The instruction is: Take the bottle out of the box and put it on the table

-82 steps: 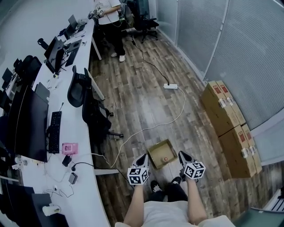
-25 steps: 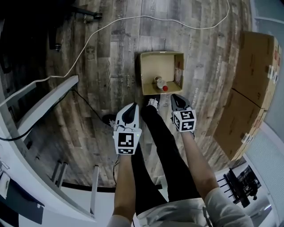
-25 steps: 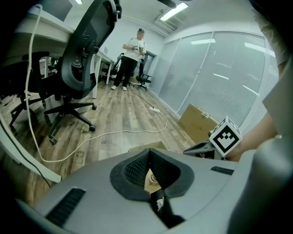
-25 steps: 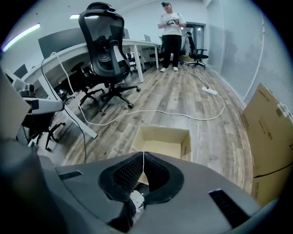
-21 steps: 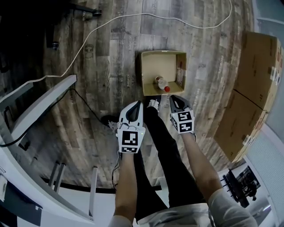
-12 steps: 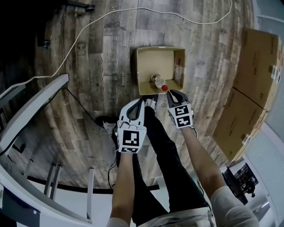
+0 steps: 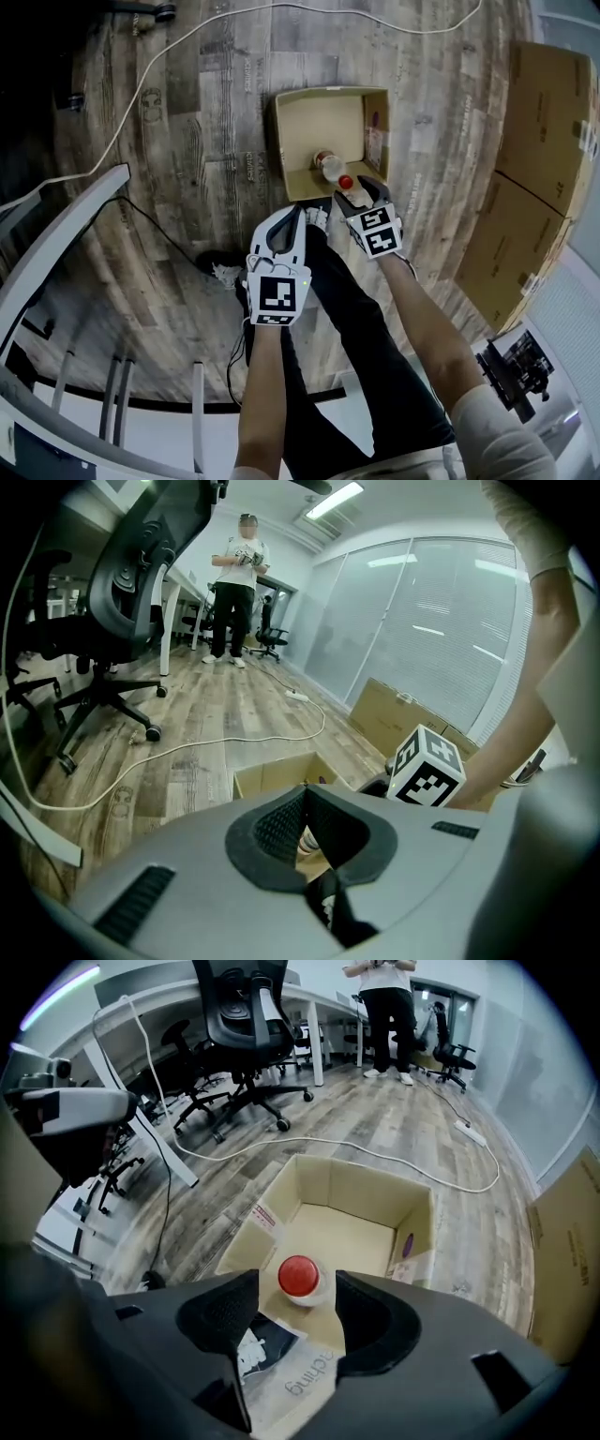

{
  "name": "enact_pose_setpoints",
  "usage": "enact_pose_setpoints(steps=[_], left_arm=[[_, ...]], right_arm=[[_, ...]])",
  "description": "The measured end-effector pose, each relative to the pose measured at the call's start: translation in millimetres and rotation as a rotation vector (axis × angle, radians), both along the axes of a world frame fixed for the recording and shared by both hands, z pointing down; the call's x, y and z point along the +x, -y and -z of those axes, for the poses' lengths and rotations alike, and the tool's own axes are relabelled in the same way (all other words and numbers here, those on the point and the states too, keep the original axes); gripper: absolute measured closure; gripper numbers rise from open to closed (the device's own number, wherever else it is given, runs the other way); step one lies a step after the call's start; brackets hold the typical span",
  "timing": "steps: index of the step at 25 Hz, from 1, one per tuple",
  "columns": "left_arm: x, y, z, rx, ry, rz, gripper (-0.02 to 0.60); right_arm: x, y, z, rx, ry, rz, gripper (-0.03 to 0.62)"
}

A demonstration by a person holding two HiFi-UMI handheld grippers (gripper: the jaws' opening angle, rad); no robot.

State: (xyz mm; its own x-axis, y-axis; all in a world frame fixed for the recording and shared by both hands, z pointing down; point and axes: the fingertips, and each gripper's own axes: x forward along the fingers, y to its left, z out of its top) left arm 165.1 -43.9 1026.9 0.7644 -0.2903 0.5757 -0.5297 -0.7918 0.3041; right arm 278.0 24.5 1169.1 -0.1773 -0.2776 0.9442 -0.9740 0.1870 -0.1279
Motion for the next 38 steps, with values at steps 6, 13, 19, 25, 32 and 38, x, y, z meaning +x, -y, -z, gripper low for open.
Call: enact_pose_setpoints(steps=[6,13,19,25,32,38], left_arm=[[-11,-8,-16,-0.008,0.009,-0.011,0.568],[-21,-11,-28,-0.009,0.014,-0.011,0.568],[-28,-19,-21,-0.019,0.023,-0.037,0.568],[-47,-24,-18,-0.042,0.048,-0.047,0.568],[-57,2,18,0.006,0.048,-0.059,0.568],[-60,8,54,0.014,0.049,-0.060,0.568]], right_arm=[[-9,4,-15,0.022,-0.093,0.095,0.327],[-7,17,-24,0.037,-0.174,0.157,0.395],[-9,19,-25,-0.042,-0.157,0.196,0.408],[-8,20,-17,-0.065,-0.167,0.216,0.411],[-13,22,19,-0.063,-0.160,0.241,0.413],[-18,29,69,-0.058,-0.156,0.247,0.413]])
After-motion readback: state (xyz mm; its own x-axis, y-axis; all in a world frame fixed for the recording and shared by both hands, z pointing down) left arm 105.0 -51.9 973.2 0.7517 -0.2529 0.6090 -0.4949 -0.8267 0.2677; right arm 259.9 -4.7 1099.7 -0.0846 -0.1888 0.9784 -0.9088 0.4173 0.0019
